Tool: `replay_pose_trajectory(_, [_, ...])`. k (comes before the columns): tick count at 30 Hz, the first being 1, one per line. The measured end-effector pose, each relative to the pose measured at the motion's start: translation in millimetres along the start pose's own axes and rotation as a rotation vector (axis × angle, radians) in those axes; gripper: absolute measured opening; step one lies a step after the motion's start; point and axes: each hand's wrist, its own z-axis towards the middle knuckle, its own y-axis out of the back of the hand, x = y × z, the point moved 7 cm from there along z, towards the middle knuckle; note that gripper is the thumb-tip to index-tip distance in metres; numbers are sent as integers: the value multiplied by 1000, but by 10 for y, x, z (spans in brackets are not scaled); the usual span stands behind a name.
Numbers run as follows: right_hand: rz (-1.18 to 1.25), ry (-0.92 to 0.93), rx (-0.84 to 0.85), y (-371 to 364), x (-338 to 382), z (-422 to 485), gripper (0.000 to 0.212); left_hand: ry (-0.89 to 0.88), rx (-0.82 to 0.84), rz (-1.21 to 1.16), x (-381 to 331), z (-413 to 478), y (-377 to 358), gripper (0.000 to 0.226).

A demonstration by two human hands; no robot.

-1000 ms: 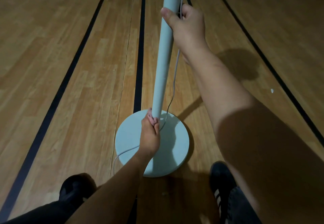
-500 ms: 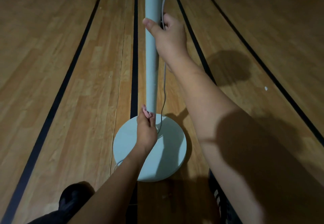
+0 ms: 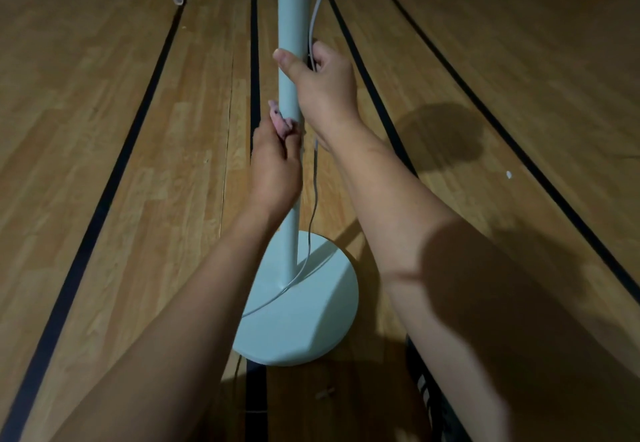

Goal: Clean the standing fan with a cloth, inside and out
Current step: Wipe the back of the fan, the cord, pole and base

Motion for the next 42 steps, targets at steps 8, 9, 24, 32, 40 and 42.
replay_pose_trajectory(8, [-18,5,15,-50,-6,-40,31,5,-76,64,670,-629,-197,12])
replay_pose_trajectory(9, [-20,11,19,-57,-3,-44,30,8,-73,65,749,-713,-213,9])
replay_pose_trajectory(24, [-26,-6,25,-91,19,-202,36,407,127,170,2063,-1689,-387,21])
replay_pose_trajectory(32, [-45,-3,40,-151,77,-493,27,710,230,72,2184,-1787,-282,23])
replay_pose_trajectory(40, [-53,16,82,-111,123,-828,35,749,173,-55,1891,-2011,-48,39])
replay_pose_trajectory(42, [-53,29,86,-103,130,-898,35,724,166,-122,1744,-2028,-20,29])
